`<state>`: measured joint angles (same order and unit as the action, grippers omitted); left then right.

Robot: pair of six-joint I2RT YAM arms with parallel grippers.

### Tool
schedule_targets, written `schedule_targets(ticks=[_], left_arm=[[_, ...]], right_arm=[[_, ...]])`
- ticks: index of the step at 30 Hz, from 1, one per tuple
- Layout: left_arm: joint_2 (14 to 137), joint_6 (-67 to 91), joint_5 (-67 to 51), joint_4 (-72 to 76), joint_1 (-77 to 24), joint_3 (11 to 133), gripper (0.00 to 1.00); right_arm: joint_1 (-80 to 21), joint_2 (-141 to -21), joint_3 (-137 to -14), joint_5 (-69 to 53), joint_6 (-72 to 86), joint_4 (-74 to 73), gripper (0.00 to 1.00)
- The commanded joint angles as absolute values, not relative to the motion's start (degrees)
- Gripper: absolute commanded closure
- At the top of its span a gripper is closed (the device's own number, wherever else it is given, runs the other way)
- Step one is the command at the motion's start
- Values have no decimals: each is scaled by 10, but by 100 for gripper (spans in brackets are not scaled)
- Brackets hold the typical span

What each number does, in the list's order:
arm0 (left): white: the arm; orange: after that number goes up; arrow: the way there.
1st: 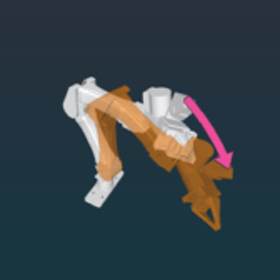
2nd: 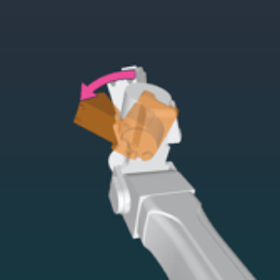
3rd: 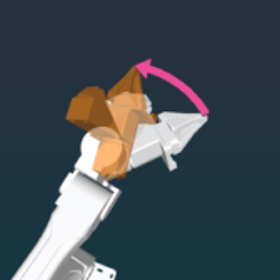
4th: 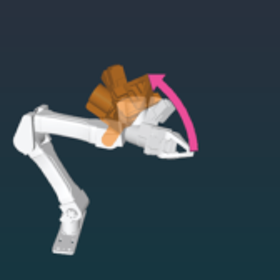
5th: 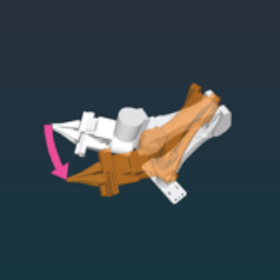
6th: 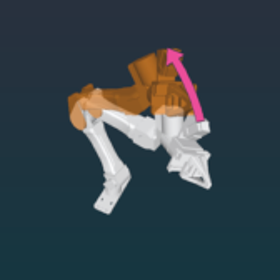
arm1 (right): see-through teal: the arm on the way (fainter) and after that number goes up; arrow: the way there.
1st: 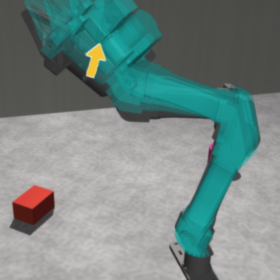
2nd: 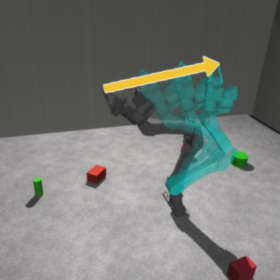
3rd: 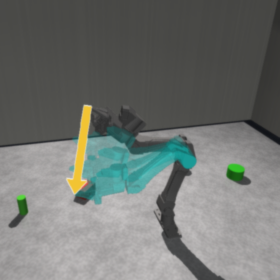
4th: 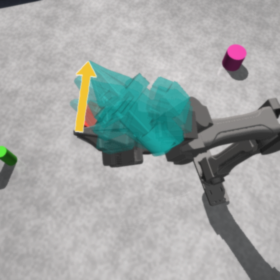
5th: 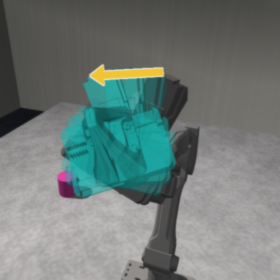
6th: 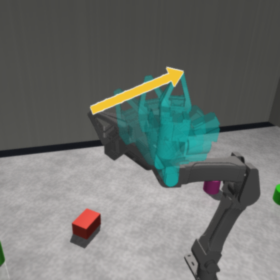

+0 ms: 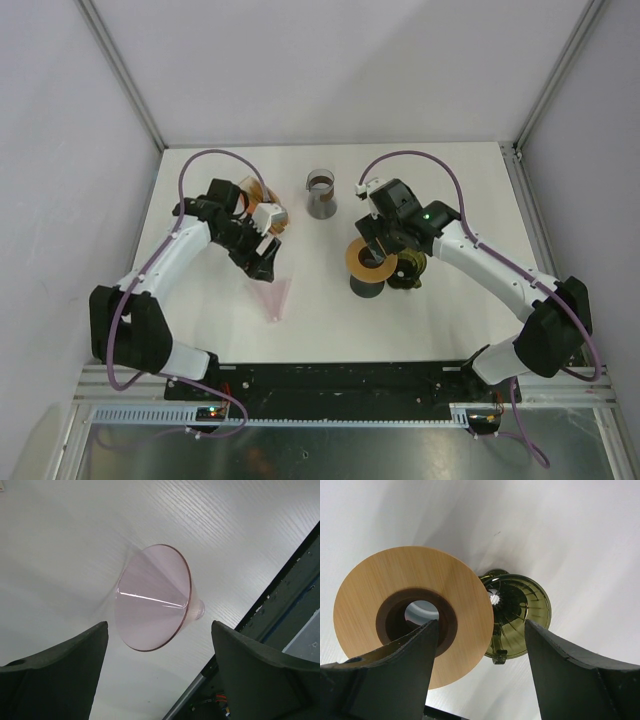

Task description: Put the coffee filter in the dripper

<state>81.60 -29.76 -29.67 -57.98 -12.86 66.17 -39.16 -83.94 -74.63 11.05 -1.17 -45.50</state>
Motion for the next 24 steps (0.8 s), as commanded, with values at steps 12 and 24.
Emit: schedule_targets(ticks=[12,24], left_arm=[[860,-373,-422,-559,-137,658,15],[915,-367,-359,-543,-178,629,24]], right_arm=[[-400,-841,-770,123,-13,-457,26],[-400,-844,-765,123,-11,-457,26]])
